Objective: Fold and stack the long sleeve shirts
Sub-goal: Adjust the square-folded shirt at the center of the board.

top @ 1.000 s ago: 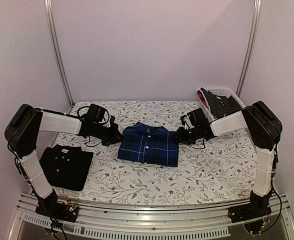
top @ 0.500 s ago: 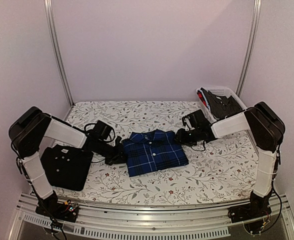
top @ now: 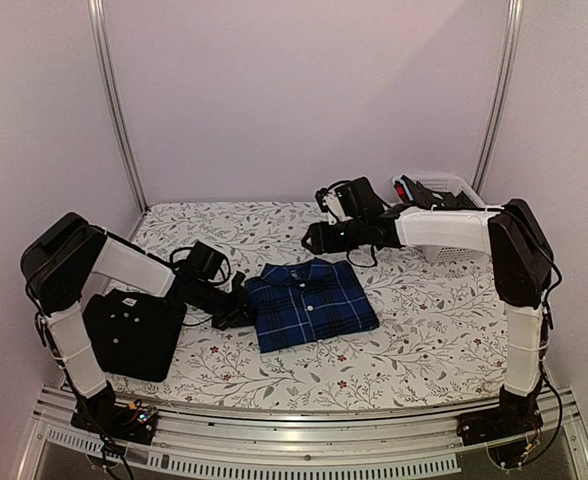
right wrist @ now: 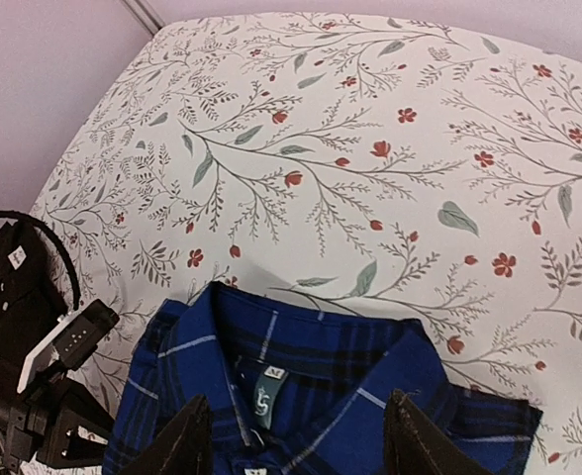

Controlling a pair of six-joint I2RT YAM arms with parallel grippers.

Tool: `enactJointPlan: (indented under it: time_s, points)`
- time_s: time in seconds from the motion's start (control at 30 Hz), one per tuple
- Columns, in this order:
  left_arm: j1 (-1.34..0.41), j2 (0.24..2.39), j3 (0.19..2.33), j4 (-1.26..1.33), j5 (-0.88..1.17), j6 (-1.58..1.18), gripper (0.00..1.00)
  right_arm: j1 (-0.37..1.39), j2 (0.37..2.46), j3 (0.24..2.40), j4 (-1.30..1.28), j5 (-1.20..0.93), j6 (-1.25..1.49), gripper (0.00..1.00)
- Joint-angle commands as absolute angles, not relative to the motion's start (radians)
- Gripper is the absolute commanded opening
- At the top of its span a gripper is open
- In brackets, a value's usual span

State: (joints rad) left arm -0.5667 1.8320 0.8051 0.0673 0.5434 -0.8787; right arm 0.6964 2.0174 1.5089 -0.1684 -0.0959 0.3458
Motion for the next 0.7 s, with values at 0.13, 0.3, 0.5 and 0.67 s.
enactJointPlan:
  time_s: [0.13, 0.3, 0.5, 0.67]
  points:
    - [-0.528, 2.006, 1.007, -0.082, 0.526, -0.722, 0.00, 0.716, 2.313, 1.800, -0.227, -0.297, 0.264, 0.59]
    - [-0.512, 2.057, 1.100, -0.122, 0.526, -0.689, 0.00, 0.716, 2.424, 1.922, -0.281, -0.279, 0.256, 0.59]
    - [-0.506, 2.055, 1.105, -0.126, 0.529, -0.684, 0.00, 0.689, 2.414, 1.891, -0.292, -0.209, 0.289, 0.59]
    - [-0.510, 2.020, 1.084, -0.124, 0.526, -0.690, 0.00, 0.672, 2.396, 1.883, -0.273, -0.224, 0.313, 0.57]
